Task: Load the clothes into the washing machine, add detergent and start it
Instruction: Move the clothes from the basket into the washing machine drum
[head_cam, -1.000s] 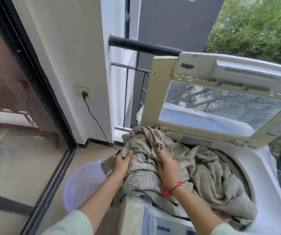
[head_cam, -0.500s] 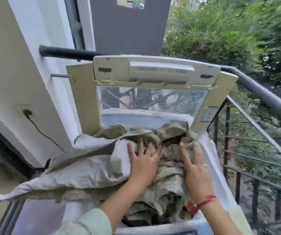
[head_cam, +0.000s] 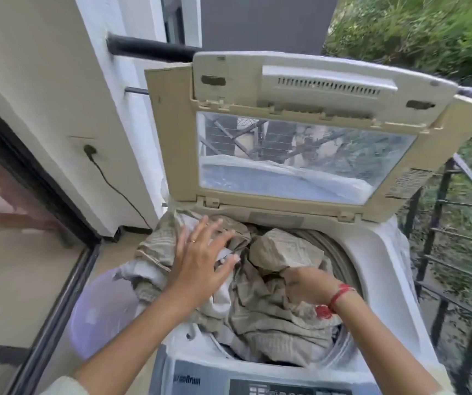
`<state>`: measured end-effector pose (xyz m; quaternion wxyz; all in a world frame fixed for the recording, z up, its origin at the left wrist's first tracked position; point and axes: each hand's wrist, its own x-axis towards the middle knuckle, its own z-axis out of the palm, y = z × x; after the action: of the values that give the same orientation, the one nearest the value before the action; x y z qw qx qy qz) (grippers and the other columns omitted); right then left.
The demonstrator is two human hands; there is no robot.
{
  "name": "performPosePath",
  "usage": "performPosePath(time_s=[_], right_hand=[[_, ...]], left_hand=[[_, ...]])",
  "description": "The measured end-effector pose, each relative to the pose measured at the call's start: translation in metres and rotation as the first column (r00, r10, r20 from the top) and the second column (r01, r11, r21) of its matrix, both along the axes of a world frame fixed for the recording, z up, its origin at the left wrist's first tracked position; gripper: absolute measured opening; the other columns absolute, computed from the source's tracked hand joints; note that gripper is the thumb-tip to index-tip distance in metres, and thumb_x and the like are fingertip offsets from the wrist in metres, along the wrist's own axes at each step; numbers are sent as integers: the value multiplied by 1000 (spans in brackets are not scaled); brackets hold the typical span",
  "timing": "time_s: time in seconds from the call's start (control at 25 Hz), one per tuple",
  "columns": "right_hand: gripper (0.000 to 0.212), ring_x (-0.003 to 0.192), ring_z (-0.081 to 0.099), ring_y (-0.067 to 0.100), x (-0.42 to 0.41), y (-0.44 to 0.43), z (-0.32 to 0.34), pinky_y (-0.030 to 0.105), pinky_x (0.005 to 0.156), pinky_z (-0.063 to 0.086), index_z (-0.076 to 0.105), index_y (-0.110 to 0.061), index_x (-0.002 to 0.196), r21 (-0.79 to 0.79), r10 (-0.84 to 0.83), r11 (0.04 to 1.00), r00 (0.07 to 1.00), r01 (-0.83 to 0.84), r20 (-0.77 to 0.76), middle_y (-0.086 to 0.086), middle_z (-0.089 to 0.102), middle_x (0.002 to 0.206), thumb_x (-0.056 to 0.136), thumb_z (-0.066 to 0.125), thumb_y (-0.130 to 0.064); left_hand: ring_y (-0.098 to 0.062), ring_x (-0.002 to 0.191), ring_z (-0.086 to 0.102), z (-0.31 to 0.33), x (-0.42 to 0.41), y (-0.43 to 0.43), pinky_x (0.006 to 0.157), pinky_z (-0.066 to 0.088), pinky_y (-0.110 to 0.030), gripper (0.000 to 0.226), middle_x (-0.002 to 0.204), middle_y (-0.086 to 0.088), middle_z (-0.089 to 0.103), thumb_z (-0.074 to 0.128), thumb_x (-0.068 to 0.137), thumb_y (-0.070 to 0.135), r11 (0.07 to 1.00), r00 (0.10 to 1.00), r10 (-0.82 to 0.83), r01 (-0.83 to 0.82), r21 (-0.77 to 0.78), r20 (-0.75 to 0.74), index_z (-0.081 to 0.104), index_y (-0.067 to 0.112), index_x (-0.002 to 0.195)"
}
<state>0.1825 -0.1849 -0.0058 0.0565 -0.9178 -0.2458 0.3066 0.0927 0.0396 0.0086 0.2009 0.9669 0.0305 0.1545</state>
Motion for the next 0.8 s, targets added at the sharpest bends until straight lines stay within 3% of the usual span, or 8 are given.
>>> performPosePath(time_s=[0.04, 0.12, 0.2, 0.28, 0.36, 0.48, 0.68, 0.8], right_hand=[[49, 119, 51, 25, 4, 12, 11, 27, 86, 42, 45, -23, 133, 129, -72, 990, 991, 57, 114, 2, 56, 124, 86, 57, -32], [82, 138, 29, 27, 8, 43, 13, 45, 106, 31, 19, -35, 145, 222, -174, 967, 959, 124, 223, 1, 24, 153, 78, 65, -45], [101, 144, -2, 37, 2, 66, -7, 66, 106, 12, -7, -42, 145, -20, -189, 980, 964, 196, 186, -6, -15, 156, 75, 66, -48], [104, 141, -15, 42, -8, 56, -52, 72, 105, 9, -14, -40, 145, -216, -291, 926, 950, 309, 109, -3, -30, 152, 77, 64, -48], [117, 139, -19, 43, -23, 30, -92, 67, 108, 12, -19, -33, 145, -283, -384, 881, 923, 378, 38, 2, -40, 145, 70, 66, -60], [126, 140, -18, 42, -38, 4, -107, 60, 113, 13, -29, -31, 140, -278, -378, 890, 926, 361, -9, 8, -40, 145, 66, 68, -62], [104, 143, -6, 39, -44, -2, -73, 43, 118, 9, -11, -24, 148, -203, -308, 939, 942, 278, -132, 12, -15, 156, 78, 63, -45], [73, 141, 21, 27, -46, -28, -40, 24, 110, 19, 12, -22, 148, -32, -225, 974, 969, 223, -104, 10, 22, 152, 87, 53, -19]], left_hand=[[-26, 140, 23, -2, -3, 25, 112, 7, -50, 59, 146, -2, 35, 49, 85, 56, 977, 970, 207, -211, 13, 124, 39, 29, 137], [-31, 143, 9, -19, -4, 73, 110, 7, -56, 95, 155, -9, 14, 61, 75, 65, 814, 834, 538, -552, -181, -125, 14, 26, 148], [-31, 142, 16, -43, 1, 101, 112, 21, -49, 118, 155, -12, 13, 72, 66, 62, 553, 734, 390, -669, -496, -555, -1, 23, 149], [-29, 129, 42, -56, 6, 103, 103, 38, -36, 93, 145, -11, 40, 74, 76, 43, 419, 786, 99, -589, -691, -610, 18, 19, 147], [-30, 123, 49, -64, 7, 100, 100, 42, -39, 71, 139, -10, 48, 61, 87, 37, 592, 836, 92, -483, -646, -541, 23, 23, 146], [-29, 141, 22, -61, 5, 85, 111, 25, -51, 63, 156, -9, 16, 41, 96, 33, 875, 885, 213, -361, -322, -413, 9, 23, 150], [-29, 145, -5, -13, 0, 25, 117, 0, -50, 63, 158, -8, -8, 28, 98, 38, 984, 925, 127, -163, -73, -358, -10, 32, 147], [-31, 144, -10, -5, 11, -40, 113, -8, -52, 67, 157, -6, -13, 33, 97, 32, 998, 951, -57, 64, 14, -305, -16, 41, 143]])
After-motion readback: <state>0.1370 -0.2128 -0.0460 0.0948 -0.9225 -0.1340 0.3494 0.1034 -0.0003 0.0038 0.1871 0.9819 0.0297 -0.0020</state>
